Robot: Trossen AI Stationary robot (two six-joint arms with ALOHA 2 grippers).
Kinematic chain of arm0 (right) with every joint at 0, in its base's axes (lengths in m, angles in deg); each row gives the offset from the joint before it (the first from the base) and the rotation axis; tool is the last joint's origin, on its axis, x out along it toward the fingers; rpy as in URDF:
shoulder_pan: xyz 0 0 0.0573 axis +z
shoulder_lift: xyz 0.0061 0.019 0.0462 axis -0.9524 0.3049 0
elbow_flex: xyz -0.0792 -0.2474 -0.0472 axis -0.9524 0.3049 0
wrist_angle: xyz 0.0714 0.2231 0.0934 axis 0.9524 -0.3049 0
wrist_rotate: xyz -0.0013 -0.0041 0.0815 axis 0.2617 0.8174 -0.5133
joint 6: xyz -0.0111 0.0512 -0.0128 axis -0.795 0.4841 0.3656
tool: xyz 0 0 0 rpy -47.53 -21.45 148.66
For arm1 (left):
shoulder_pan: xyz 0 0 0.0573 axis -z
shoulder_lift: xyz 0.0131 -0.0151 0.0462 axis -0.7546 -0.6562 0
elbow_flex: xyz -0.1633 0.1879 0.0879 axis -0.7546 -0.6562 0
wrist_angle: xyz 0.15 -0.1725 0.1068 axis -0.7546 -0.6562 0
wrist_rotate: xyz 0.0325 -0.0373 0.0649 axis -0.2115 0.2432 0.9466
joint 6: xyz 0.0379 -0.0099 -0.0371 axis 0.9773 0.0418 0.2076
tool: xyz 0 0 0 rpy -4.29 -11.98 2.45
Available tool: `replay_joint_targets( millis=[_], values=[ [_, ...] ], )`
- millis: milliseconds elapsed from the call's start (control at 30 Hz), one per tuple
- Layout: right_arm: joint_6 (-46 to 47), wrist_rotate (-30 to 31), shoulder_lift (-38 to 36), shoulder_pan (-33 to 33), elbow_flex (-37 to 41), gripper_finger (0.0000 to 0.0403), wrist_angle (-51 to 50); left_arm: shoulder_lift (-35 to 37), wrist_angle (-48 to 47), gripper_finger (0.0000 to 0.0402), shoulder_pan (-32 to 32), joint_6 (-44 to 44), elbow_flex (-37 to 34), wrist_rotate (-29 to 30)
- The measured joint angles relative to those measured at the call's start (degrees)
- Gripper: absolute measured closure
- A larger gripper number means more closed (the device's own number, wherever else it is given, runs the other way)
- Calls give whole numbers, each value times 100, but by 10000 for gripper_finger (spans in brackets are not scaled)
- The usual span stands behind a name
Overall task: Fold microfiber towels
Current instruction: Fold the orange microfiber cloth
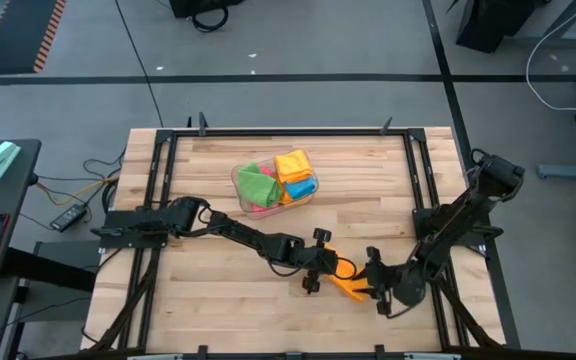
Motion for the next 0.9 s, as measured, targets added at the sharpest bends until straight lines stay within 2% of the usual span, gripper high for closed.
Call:
replay_joint_targets(
  millis=[200,333,633,800,900],
  values=[
    [31,-473,557,-202,168,272,-55,9,-44,377,-13,-189,-2,-17],
    [252,-441,907,-227,132,278,49,158,-151,369,-9,-435,-24,-64],
    [459,-396,935,-179,129,280,9,299,415,314,234,-817,-20,-53],
    [345,-347,944,-177,94,281,-24,278,207,310,348,-892,-14,-32],
    [75,-354,936,-181,-37,279,-126,256,-318,318,277,-903,-13,2]
  ],
)
